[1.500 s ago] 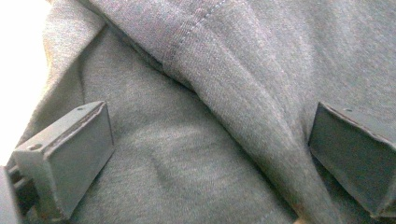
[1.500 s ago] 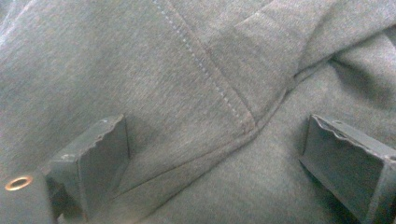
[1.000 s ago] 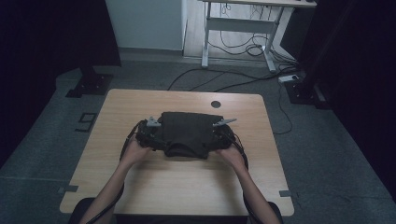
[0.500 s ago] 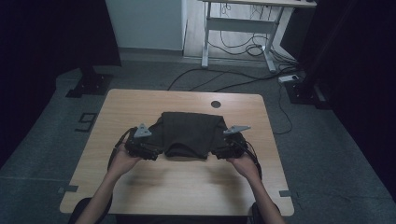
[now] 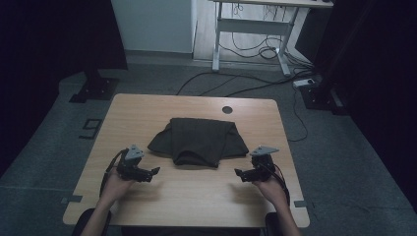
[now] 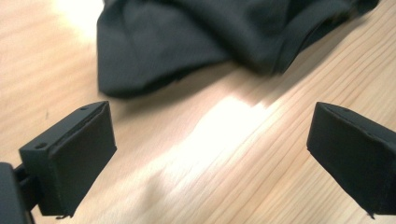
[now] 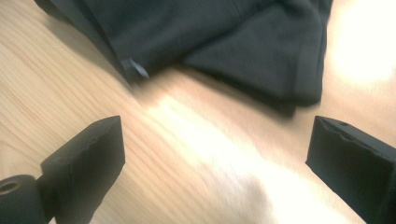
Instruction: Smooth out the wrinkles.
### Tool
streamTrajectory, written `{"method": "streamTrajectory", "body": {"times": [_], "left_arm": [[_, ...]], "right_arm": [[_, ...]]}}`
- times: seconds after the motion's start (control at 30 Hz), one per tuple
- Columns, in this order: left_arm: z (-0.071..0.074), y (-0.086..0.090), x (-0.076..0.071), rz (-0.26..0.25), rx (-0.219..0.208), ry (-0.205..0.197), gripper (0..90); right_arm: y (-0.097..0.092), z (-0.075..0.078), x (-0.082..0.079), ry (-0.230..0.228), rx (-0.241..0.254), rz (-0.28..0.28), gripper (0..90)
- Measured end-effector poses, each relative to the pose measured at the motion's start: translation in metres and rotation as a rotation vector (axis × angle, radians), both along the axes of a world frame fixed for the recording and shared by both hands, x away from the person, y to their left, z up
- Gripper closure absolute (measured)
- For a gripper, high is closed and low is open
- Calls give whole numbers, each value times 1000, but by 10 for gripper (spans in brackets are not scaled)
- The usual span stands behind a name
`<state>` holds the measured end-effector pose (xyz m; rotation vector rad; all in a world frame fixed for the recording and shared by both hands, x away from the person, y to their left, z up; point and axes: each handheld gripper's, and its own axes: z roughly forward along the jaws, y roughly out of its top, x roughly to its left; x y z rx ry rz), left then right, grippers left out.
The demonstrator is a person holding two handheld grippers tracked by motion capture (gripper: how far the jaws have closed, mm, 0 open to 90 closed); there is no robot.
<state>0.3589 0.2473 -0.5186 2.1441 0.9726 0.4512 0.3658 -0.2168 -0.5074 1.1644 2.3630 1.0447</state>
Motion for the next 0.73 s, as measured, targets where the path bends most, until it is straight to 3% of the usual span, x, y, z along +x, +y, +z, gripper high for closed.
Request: {"method": "streamTrajectory", "body": {"times": [0.3,0.37,0.4,0.73], "left_arm": [[-29,2,1,-8,54,68,0],[-30,1,2,-12,63,87,0],[-30,0,2,-7,62,90,0],[-30,-2,1,46,55,104,0]], "right_arm": [[-22,-41,-1,31,-17,-103,0],[-23,-43,-1,32,-19,-104,0],[-23,-48,-1,9,-34,-107,0],[-22,-50,-3,-7,-37,-125,0]]}}
